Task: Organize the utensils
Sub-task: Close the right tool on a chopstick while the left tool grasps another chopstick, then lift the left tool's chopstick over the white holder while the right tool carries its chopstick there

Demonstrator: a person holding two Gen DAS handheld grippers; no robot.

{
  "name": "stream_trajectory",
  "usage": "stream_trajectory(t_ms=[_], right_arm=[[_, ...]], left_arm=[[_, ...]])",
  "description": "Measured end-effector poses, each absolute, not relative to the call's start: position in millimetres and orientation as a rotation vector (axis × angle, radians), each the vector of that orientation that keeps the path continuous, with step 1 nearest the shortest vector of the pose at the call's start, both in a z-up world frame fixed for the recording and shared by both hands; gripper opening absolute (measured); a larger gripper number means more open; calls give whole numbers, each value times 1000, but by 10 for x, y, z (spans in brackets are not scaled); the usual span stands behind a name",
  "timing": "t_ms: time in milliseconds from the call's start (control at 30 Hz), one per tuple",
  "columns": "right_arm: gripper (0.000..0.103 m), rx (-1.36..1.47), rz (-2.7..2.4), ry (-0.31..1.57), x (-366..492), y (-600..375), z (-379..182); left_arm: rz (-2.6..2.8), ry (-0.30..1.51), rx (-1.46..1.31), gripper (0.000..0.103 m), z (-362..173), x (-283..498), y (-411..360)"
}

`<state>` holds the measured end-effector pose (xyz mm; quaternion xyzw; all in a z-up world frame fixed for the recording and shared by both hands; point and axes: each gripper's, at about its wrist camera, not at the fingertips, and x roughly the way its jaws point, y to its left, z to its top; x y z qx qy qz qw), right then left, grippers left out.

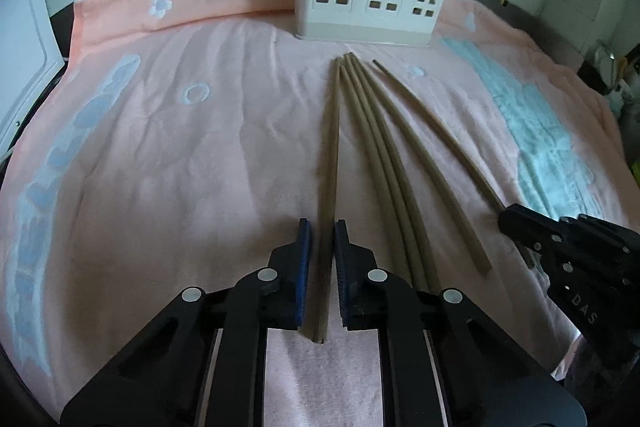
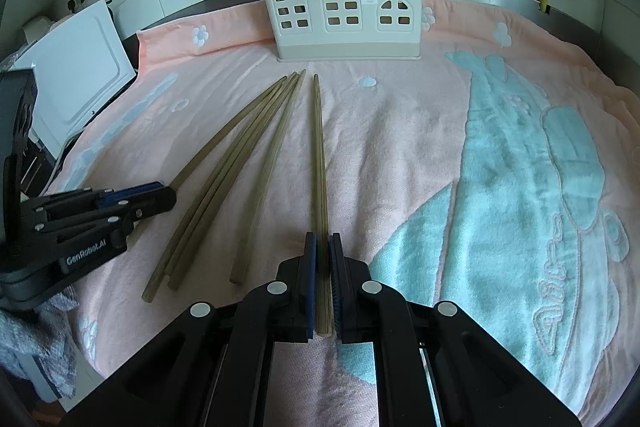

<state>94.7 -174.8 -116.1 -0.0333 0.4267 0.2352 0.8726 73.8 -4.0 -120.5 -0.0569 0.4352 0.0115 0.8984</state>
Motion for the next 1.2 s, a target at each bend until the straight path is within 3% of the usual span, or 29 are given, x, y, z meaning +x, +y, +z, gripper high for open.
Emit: stream_trajectory(t_ms=[400, 1200], right_arm=[[7, -68, 489, 858, 906, -1773, -1127], [7, -45, 585, 644, 1262, -1768, 150]], left_arm=[[-51, 849, -147, 6, -1181, 725, 29], [-166, 605, -186, 5, -181, 746, 331]])
